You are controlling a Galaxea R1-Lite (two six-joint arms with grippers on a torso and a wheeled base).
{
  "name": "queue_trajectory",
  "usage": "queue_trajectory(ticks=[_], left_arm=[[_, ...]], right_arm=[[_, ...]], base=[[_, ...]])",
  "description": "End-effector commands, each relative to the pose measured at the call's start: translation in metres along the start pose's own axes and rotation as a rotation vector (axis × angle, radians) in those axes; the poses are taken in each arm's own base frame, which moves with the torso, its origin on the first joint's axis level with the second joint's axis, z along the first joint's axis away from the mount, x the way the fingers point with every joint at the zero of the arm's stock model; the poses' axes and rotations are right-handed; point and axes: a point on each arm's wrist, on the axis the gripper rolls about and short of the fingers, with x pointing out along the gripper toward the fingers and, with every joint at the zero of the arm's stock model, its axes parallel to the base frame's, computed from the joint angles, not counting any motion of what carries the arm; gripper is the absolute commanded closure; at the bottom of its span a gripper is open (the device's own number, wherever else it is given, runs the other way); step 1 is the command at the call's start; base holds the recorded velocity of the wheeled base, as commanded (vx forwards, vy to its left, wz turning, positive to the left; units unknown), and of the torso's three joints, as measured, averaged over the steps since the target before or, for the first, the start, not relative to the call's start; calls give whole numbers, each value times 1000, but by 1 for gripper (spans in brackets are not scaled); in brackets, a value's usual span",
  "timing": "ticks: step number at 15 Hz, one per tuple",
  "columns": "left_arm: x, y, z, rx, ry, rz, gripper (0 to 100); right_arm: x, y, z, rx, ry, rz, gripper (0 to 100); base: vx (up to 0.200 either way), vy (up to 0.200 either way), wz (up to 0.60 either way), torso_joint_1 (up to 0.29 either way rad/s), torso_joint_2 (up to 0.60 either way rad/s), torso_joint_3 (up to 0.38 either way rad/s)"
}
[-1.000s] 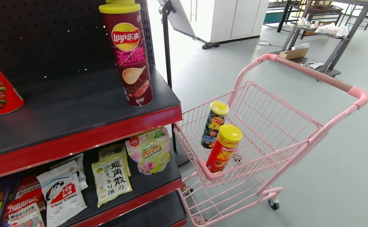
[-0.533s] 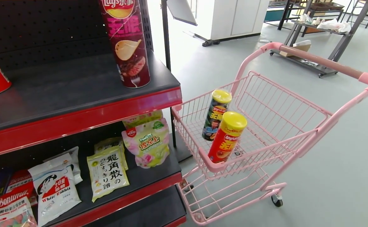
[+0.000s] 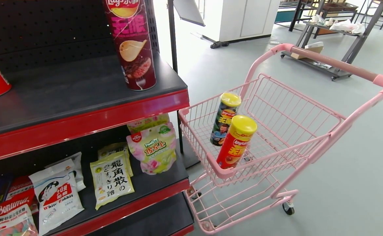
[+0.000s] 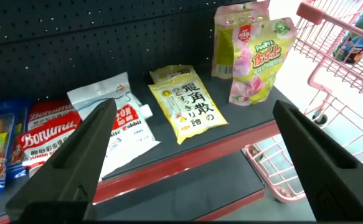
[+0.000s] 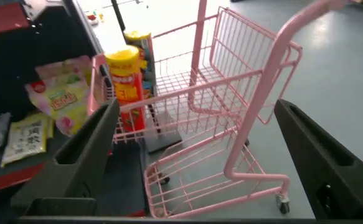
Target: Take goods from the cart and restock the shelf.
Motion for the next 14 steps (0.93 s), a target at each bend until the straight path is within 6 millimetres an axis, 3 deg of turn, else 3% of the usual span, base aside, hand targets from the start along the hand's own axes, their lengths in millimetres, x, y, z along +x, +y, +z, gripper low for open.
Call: queue_trajectory(ticks=[1, 3, 4, 5, 10, 14], left_arm=[[0, 0, 0, -1, 2, 1, 0], [0, 0, 0, -1, 1, 1, 0], [0, 0, 0, -1, 2, 1, 0], [0, 0, 0, -1, 1, 1, 0], [0, 0, 0, -1, 2, 1, 0], [0, 0, 0, 1, 2, 1, 0]], right_arm=[[158, 17, 58, 31, 265, 295, 0], [206, 25, 27, 45, 338, 335, 0], [229, 25, 1, 53, 404, 355, 0], [241, 26, -15, 61, 425, 385, 0], [257, 46, -48, 47, 512, 505, 0], [274, 48, -66, 18, 516, 513, 0]], base=[[0, 0, 0, 0, 0, 0], [0, 0, 0, 0, 0, 0], [0, 0, 0, 0, 0, 0], [0, 0, 0, 0, 0, 0], [0, 0, 0, 0, 0, 0], [0, 0, 0, 0, 0, 0]])
